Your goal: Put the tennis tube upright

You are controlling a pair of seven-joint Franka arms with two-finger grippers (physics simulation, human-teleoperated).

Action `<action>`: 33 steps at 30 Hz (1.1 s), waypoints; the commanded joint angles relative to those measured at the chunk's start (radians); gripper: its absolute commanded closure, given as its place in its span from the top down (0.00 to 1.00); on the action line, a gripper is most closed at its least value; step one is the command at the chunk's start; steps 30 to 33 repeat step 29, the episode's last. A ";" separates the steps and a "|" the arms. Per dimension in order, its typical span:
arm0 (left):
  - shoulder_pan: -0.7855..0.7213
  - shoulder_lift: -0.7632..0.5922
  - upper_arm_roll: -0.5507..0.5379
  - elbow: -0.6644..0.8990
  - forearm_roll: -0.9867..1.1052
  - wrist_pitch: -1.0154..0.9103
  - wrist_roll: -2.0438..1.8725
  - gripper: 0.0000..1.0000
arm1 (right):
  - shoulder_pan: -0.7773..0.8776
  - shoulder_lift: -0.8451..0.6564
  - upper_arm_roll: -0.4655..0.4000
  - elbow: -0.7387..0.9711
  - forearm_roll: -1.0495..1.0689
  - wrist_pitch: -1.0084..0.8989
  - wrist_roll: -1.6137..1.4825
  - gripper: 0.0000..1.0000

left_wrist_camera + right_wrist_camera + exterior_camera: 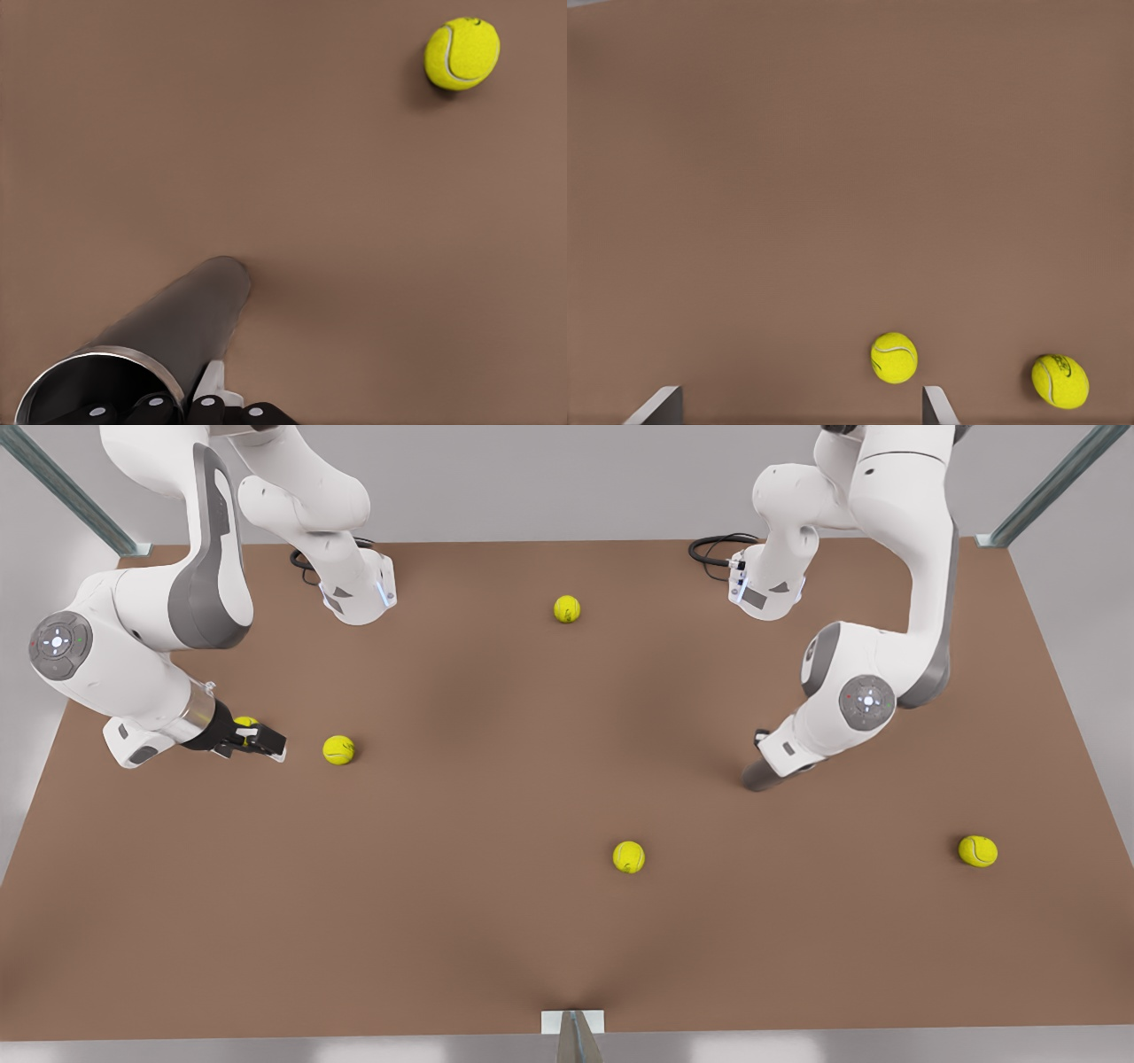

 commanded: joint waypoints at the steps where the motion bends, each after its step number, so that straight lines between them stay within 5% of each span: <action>1: -0.003 0.006 0.000 0.001 0.020 0.022 -0.205 0.21 | 0.000 -0.001 0.000 0.001 0.002 -0.002 -0.014 1.00; 8: -0.004 0.021 -0.003 0.001 0.014 0.030 -0.208 0.21 | 0.000 -0.001 0.000 0.001 0.001 -0.001 -0.014 1.00; 12: -0.005 0.023 -0.003 0.008 0.013 0.021 -0.195 0.61 | 0.000 -0.001 0.002 0.001 0.001 -0.001 -0.014 1.00; 14: -0.005 0.021 -0.005 0.010 0.017 0.016 -0.193 0.94 | 0.000 0.001 0.000 0.001 0.001 -0.001 -0.014 1.00; 15: -0.005 0.015 -0.005 0.013 0.017 0.007 -0.193 1.00 | 0.000 0.001 0.002 0.001 0.002 -0.001 -0.014 1.00; 22: -0.005 -0.178 -0.036 0.134 0.010 -0.364 -0.188 1.00 | 0.000 0.001 0.000 0.001 0.002 -0.002 -0.015 1.00; 24: -0.004 -0.244 0.030 0.229 -0.092 -0.373 -0.133 1.00 | 0.000 0.001 0.000 0.001 0.001 -0.002 -0.015 1.00; 33: -0.003 -0.286 0.053 0.162 -0.006 -0.297 -0.047 1.00 | 0.000 0.001 0.000 0.001 0.002 -0.001 -0.014 1.00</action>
